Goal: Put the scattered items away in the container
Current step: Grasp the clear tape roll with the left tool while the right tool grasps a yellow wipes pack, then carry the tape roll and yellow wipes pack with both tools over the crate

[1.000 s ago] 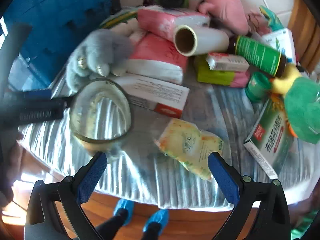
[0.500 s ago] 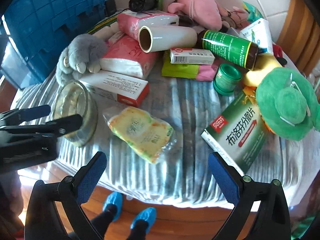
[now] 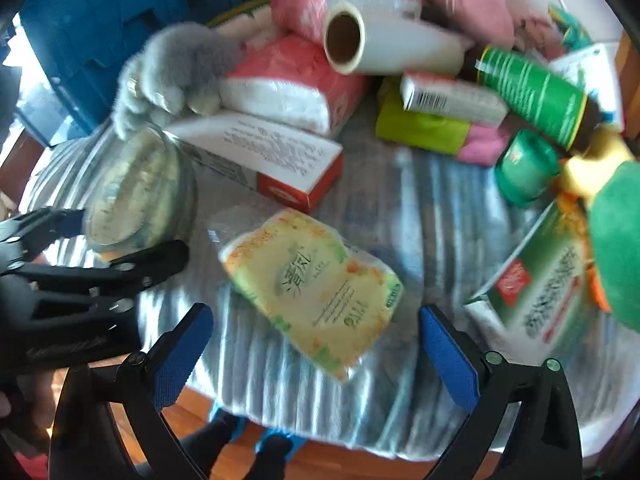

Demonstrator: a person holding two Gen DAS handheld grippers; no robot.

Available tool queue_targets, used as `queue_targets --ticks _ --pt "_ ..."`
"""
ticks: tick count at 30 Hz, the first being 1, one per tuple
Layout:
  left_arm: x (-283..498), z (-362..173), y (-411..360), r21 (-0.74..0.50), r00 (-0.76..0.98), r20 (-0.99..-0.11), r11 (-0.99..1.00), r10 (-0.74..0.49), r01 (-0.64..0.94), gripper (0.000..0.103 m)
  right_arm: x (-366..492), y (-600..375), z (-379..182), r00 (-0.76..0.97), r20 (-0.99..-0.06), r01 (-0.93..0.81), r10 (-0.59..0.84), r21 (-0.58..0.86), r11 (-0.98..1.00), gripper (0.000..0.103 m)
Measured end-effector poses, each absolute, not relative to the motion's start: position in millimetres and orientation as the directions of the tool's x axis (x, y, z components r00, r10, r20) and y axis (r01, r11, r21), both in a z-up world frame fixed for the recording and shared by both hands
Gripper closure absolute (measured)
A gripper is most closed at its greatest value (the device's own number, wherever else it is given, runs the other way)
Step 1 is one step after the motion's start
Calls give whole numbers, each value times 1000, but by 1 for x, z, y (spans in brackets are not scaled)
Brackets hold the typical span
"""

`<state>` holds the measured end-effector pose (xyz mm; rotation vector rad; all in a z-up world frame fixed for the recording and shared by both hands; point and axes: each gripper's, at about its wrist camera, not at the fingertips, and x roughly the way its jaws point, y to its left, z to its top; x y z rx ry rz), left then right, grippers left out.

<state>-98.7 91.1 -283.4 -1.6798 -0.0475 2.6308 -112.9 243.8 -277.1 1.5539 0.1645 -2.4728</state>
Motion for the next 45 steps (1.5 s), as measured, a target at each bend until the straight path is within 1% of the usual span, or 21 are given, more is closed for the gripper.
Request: queue_targets --ticks 2,4,6,7,11,13,16,17,18,19,21,23,26,34,35,36,38,41,43,44,45 --pt "-100 -284 93 -25 -431 -902 -1000 23 -1 16 -114 241 -279 -438 -894 236 -98 -9 -972 0" --pt "-102 -285 93 -17 -438 -899 -1000 16 -1 13 -112 243 -281 -476 -873 217 -104 -2 -976 0" --pt "-104 -287 93 -16 -441 -898 -1000 11 7 5 -111 242 -282 -491 -865 208 -103 -2 -978 0" --pt "-106 -287 92 -17 -438 -899 -1000 11 11 4 -111 242 -283 -493 -864 211 -103 -4 -978 0" --pt "-109 -287 92 -13 -415 -910 -1000 13 -2 4 -111 243 -285 -472 -874 247 -116 -5 -969 0" --pt "-107 -285 91 -10 -417 -909 -1000 10 0 5 -111 248 -284 -459 -881 222 -119 16 -975 0" --pt "-101 -283 92 -15 -433 -901 -1000 10 7 13 -105 257 -273 -523 -840 190 -143 48 -981 1" --pt "-99 -283 94 -14 -441 -897 -1000 11 4 17 -106 257 -273 -528 -837 191 -144 49 -980 3" --pt "-99 -282 96 -14 -449 -893 -1000 13 -2 24 -109 256 -275 -519 -842 199 -148 50 -979 9" --pt "-97 -280 99 -15 -456 -890 -1000 19 -14 28 -112 253 -280 -503 -851 206 -148 48 -977 15" --pt "-96 -278 103 4 -456 -890 -1000 3 -14 32 -112 246 -285 -510 -854 205 -101 -7 -979 42" --pt "-94 -278 104 1 -450 -893 -1000 4 -10 33 -108 240 -282 -515 -852 201 -97 -10 -980 54" --pt "-89 -268 104 -4 -455 -891 -1000 5 -2 34 -105 241 -275 -520 -847 177 -108 16 -984 56" --pt "-67 -221 102 3 -540 -841 -1000 1 -6 45 -93 246 -223 -587 -794 185 -161 62 -981 57" --pt "-81 -216 103 10 -546 -838 -1000 -6 -5 46 -90 247 -216 -594 -788 190 -163 59 -980 57" --pt "-85 -214 100 12 -546 -838 -1000 -8 -2 48 -93 247 -210 -596 -786 194 -167 61 -979 57" --pt "-89 -220 92 6 -534 -845 -1000 -6 2 60 -97 248 -209 -599 -783 195 -170 63 -979 57" --pt "-89 -235 92 0 -506 -863 -1000 -5 10 60 -93 245 -210 -593 -788 196 -167 60 -979 57" --pt "-86 -242 91 -26 -505 -863 -999 11 23 48 -94 254 -221 -570 -804 199 -170 66 -978 57" --pt "-86 -244 91 -30 -497 -868 -999 11 32 35 -94 254 -223 -560 -811 200 -170 67 -978 57" --pt "-86 -244 91 -34 -494 -869 -999 14 31 30 -92 256 -227 -548 -819 202 -172 70 -977 57"
